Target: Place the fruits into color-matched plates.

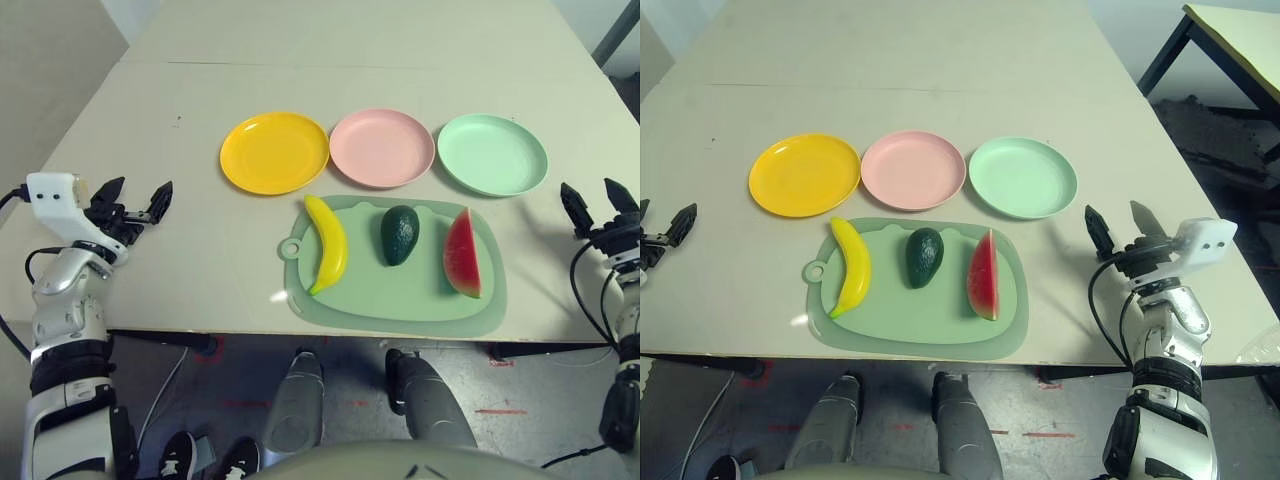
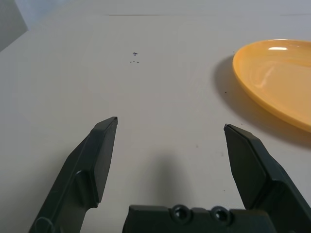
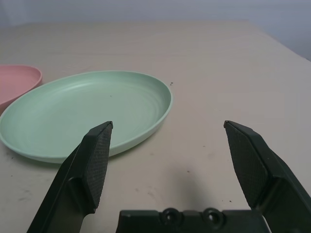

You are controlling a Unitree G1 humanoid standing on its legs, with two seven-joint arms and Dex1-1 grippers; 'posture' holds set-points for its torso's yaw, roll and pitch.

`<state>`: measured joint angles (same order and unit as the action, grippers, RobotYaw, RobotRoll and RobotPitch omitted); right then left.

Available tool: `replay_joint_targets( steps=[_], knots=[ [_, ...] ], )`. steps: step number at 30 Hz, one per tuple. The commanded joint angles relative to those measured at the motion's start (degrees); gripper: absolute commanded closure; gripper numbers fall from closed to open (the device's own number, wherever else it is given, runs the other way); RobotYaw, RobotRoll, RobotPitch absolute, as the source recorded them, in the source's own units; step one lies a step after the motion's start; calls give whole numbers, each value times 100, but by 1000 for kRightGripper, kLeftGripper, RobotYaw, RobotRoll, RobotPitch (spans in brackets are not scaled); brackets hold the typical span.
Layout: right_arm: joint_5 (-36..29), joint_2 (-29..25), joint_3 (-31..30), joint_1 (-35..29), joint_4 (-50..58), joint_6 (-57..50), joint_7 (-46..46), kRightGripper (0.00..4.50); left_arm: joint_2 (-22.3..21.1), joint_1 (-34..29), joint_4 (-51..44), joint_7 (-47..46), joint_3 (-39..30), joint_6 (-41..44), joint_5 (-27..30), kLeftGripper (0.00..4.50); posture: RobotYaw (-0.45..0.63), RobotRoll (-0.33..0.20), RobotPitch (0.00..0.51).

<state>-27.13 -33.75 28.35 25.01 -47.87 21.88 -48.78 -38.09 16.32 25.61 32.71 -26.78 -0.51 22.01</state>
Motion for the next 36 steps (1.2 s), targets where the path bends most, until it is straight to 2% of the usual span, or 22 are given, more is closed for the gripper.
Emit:
replay_joint_targets(
  steps=[1,16,21,24,26,28,30,33,36],
  knots=[
    [27,-33,-3,35,-162,20,-47,0,26,-101,-86,-52,-48,44,12,29,26,0,224],
    [-51,-379,157,56,-264,9,-208,0,261,-230,-538,-145,8,139,127,29,3,0,225],
    [-431,-463,406,-37,528,-522,48,0,97,-312,-1181,1680,387,306,873,29,-20,0,240],
    [-414,-776,289,-54,1330,-1251,225,0,-366,-600,-1883,3454,673,681,1545,29,-48,0,239],
    [-227,-1122,194,39,1731,-1711,502,0,-725,-739,-2115,4238,880,894,1685,29,-66,0,238],
    [-42,-1550,-81,329,2111,-2222,539,0,-1079,-770,-2222,4866,1149,984,1626,29,-98,0,245],
    [194,-1873,-630,755,2449,-2557,197,0,-1279,-633,-2203,5313,1344,1024,1601,29,-123,0,247],
    [712,-2012,-1485,1352,2763,-2692,-186,0,-1345,-367,-2140,5685,1509,1031,1587,29,-136,0,243],
    [1226,-2077,-2507,2018,3156,-2421,-1183,0,-1308,-160,-2240,5956,1724,916,1660,29,-163,0,237]
  ],
)
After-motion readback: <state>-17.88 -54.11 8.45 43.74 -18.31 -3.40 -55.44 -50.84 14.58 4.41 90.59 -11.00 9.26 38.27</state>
